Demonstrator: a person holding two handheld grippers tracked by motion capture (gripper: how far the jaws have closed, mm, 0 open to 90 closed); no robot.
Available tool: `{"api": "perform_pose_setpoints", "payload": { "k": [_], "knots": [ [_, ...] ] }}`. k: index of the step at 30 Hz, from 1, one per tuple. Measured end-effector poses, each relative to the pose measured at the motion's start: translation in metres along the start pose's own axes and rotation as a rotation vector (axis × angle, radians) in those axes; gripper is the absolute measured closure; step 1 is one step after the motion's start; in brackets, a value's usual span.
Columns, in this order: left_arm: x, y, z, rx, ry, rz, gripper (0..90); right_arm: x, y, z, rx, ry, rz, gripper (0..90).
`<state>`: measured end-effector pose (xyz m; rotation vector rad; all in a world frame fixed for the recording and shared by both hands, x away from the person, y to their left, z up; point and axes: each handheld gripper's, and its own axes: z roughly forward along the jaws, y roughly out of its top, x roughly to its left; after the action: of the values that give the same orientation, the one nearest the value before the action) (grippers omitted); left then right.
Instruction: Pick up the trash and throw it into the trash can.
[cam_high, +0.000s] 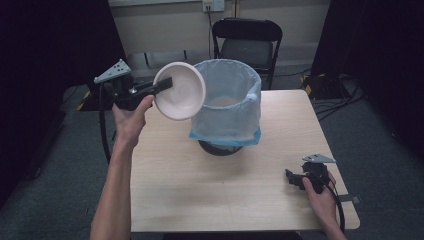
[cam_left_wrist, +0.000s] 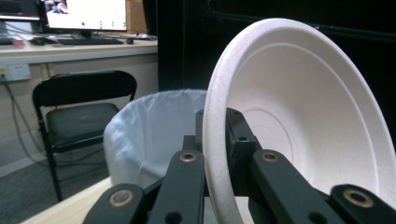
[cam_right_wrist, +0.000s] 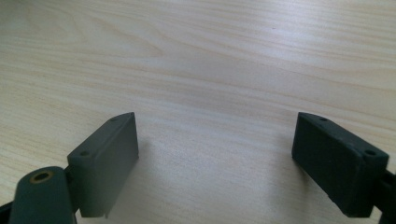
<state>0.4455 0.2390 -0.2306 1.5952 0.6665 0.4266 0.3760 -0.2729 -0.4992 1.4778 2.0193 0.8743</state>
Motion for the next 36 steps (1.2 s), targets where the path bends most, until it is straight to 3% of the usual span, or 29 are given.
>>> {"api": "perform_pose_setpoints", "payload": {
  "k": [10,14,23,30,36],
  "knots": [
    [-0.004,0.02,0.055,0.062,-0.037,0.017,86.4,0.0,0.0,0.0,0.0,0.0,0.0,13.9],
    [-0.004,0.025,0.068,0.067,-0.048,0.019,86.5,0.0,0.0,0.0,0.0,0.0,0.0,13.9],
    [0.005,0.028,0.105,0.095,-0.02,-0.002,86.4,0.0,0.0,0.0,0.0,0.0,0.0,13.9],
    [0.015,0.02,0.126,0.137,0.005,-0.015,86.4,0.0,0.0,0.0,0.0,0.0,0.0,13.9],
    [0.019,0.018,0.134,0.148,0.027,-0.019,86.3,0.0,0.0,0.0,0.0,0.0,0.0,13.9]
  ]
}}
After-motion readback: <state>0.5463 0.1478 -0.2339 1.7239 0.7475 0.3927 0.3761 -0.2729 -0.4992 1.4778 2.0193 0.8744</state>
